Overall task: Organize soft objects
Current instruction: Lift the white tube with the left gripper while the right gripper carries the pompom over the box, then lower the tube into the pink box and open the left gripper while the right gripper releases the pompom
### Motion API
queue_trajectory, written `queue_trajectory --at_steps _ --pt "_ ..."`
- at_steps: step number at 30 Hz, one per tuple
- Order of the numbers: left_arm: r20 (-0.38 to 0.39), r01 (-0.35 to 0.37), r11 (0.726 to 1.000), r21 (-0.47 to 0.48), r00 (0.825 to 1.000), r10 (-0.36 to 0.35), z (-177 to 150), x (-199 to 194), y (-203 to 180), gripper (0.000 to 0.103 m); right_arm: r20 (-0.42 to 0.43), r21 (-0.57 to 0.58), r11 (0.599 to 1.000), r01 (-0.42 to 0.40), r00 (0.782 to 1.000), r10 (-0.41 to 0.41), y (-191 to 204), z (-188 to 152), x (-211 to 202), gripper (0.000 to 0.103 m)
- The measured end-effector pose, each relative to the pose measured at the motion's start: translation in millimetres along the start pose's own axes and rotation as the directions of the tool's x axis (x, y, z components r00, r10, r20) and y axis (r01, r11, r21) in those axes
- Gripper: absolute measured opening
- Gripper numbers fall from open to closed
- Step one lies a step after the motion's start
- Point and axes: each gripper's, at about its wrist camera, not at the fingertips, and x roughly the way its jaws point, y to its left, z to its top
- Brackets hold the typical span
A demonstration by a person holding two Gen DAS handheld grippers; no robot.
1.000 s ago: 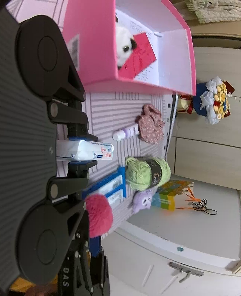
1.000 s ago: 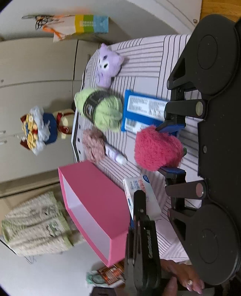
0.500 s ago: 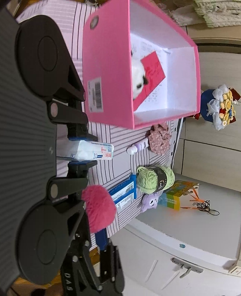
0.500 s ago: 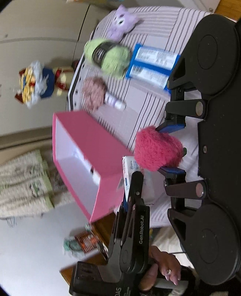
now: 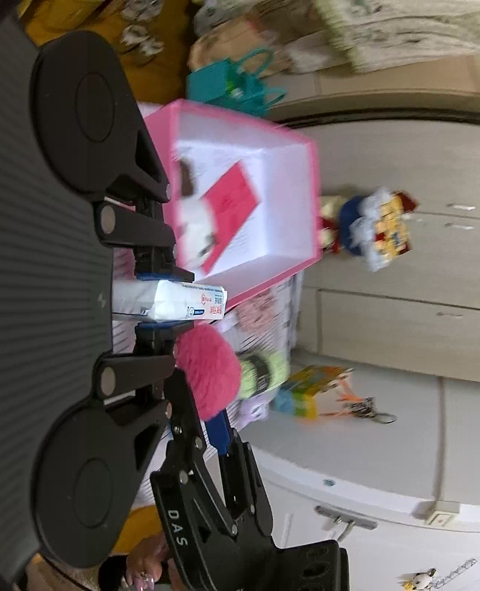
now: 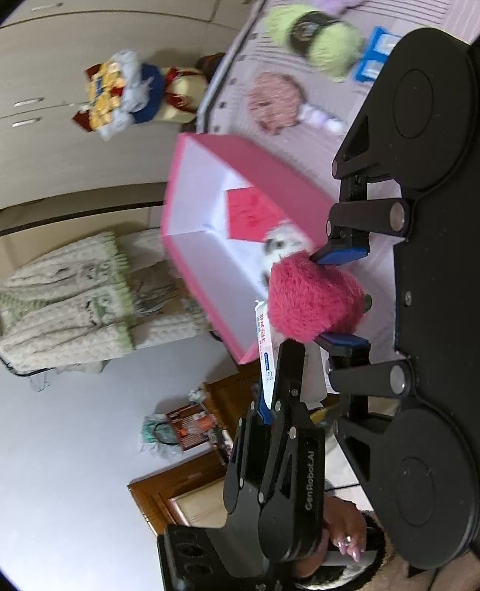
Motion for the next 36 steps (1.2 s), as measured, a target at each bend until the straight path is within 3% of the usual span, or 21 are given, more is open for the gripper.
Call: queue_trajectory --at_steps 4,7,13,19,25,28,36 --pt "0.053 -0.041 0.999 0.019 0.998 0.04 20 4 14 0.018 0.038 -0.021 1.0 0.019 0.999 -0.019 0 27 19 0.042" --pt "0.065 -0.076 0.997 0.023 0.995 0.074 33 21 27 0.018 0.022 -0.001 1.0 -0.006 1.0 0.006 -7 44 39 0.042" --pt "0.074 -0.106 0.994 0.003 0.992 0.106 47 59 56 0.018 0.009 -0.001 1.0 0.031 0.999 -0.031 -26 69 80 0.042" --pt "0.017 -0.123 0.992 -0.011 0.992 0.123 65 106 82 0.018 0.008 -0.121 0.988 0.093 0.996 -0.093 -40 87 121 0.043" --pt "-0.103 -0.098 0.995 -0.007 0.99 0.097 81 154 101 0.018 -0.016 -0.185 0.976 0.118 0.992 -0.123 -59 100 145 0.043" --pt "-0.17 -0.089 0.995 -0.053 0.982 0.079 81 173 114 0.018 -0.051 -0.179 0.978 0.104 0.992 -0.115 -71 104 160 0.043" --pt "-0.246 -0.161 0.985 -0.064 0.959 0.141 74 199 126 0.018 -0.116 -0.225 0.969 0.106 0.984 -0.135 -76 95 196 0.044"
